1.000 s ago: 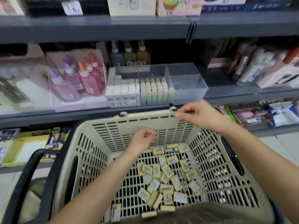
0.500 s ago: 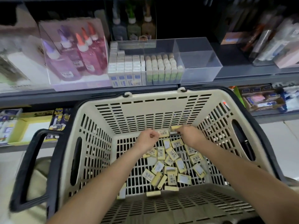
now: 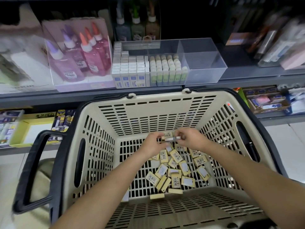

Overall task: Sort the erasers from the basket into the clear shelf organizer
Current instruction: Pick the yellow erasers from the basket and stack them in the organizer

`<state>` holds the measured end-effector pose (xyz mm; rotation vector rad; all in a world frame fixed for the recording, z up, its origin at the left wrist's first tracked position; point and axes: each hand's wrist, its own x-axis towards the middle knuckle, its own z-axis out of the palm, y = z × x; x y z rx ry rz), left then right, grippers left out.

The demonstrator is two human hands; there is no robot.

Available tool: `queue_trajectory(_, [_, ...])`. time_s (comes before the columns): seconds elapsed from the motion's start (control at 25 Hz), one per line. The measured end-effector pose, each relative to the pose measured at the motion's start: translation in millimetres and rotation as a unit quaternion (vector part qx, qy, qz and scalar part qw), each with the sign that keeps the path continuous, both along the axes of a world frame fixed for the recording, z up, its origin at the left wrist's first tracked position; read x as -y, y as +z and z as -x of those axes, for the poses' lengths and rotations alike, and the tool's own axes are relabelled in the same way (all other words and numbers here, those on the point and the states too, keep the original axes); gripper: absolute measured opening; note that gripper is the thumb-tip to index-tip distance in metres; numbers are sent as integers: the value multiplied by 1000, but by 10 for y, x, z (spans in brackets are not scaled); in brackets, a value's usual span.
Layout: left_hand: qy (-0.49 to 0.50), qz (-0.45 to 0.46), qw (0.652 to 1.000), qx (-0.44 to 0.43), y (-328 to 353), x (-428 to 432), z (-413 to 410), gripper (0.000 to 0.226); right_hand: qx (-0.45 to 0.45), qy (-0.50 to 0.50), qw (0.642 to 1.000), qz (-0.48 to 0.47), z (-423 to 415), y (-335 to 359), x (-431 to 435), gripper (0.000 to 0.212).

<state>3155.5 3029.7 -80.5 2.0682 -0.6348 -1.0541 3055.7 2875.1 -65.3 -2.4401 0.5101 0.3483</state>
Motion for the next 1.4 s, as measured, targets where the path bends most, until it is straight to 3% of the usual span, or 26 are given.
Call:
queue_trajectory(0.16, [38,102,992,58,291,29,-51,11,112,-92,977,-156,-168,452,-100,12])
queue_trajectory(0.28, [43,183,982,33,680,95,-150,16,212,-167,933,-239,-201,847,-7,22])
queue_trajectory(0.4, [51,233,970,51,1036,212,-229,18,273,-177,908,-263,-239,1190,102,19])
queue_trajectory(0.56, [89,278,945,150,1426,362,-468,17,344,-188,894,-216,-375,1607,366,14])
queue_trajectory(0.68, [45,246,927,278,1614,481,-647,25,399,-209,887,-103,-611,1852,644,16])
queue_trajectory(0.8, [53,172,903,390,1569,545,-758,35,361,-184,912,62,-845,1909,795,3])
queue_trajectory(0.88, [49,125,894,428,1489,546,-791,46,329,-140,925,128,-917,1896,826,9])
queue_trajectory(1.0, [32,92,888,450,1413,554,-828,53,295,-86,934,183,-941,1915,839,13])
queue_trajectory(1.4, [29,87,886,455,1371,554,-828,54,235,26,941,241,-1031,2043,693,16])
